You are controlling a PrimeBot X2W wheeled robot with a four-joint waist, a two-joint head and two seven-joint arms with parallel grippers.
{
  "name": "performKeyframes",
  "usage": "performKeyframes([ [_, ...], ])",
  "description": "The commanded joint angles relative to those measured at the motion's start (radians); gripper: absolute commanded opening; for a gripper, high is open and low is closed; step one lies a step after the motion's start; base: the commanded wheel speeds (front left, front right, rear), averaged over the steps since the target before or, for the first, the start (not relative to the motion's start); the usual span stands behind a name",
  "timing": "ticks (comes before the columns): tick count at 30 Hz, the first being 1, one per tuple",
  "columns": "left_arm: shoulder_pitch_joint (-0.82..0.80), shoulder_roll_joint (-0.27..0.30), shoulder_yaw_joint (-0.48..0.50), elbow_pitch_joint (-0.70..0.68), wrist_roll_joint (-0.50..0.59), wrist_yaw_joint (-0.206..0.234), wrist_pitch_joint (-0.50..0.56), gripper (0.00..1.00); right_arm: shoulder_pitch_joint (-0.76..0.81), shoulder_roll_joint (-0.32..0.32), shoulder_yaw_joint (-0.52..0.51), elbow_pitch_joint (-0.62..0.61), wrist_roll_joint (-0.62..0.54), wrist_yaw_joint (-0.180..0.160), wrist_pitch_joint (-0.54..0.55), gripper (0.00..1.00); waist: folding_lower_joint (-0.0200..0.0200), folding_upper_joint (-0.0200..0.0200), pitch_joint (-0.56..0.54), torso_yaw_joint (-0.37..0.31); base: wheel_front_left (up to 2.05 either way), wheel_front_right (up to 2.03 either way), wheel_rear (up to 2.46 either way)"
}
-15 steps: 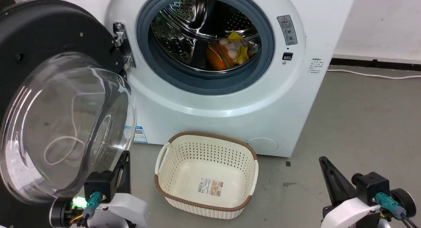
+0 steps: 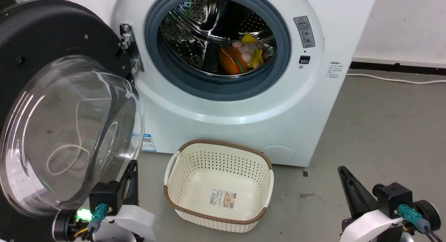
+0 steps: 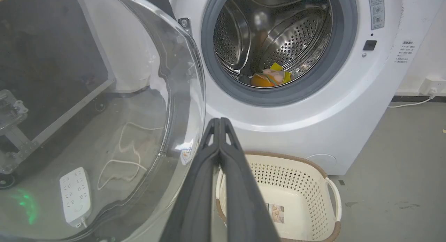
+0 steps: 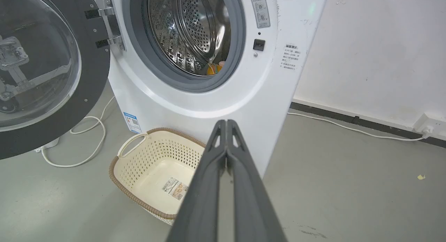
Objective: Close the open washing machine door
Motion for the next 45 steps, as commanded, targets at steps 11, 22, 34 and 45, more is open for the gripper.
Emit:
performKeyframes([
  [11,0.014,0.000,0.001,-0.005,0.003,-0.005,0.000,0.00,-0.014,-0.002,0.000,-0.005,-0.005,0.001,0.000,0.00,0.0000,-0.0001,0.000,0.000,0.00,0.00,0.00],
  [22,0.014,0.000,0.001,-0.005,0.003,-0.005,0.000,0.00,-0.014,-0.002,0.000,-0.005,-0.005,0.001,0.000,0.00,0.0000,-0.0001,0.000,0.000,0.00,0.00,0.00],
  [34,0.014,0.000,0.001,-0.005,0.003,-0.005,0.000,0.00,-0.014,-0.002,0.000,-0.005,-0.005,0.001,0.000,0.00,0.0000,-0.0001,0.000,0.000,0.00,0.00,0.00],
  [45,0.014,0.000,0.001,-0.005,0.003,-0.005,0.000,0.00,-0.014,-0.002,0.000,-0.005,-0.005,0.001,0.000,0.00,0.0000,-0.0001,0.000,0.000,0.00,0.00,0.00],
])
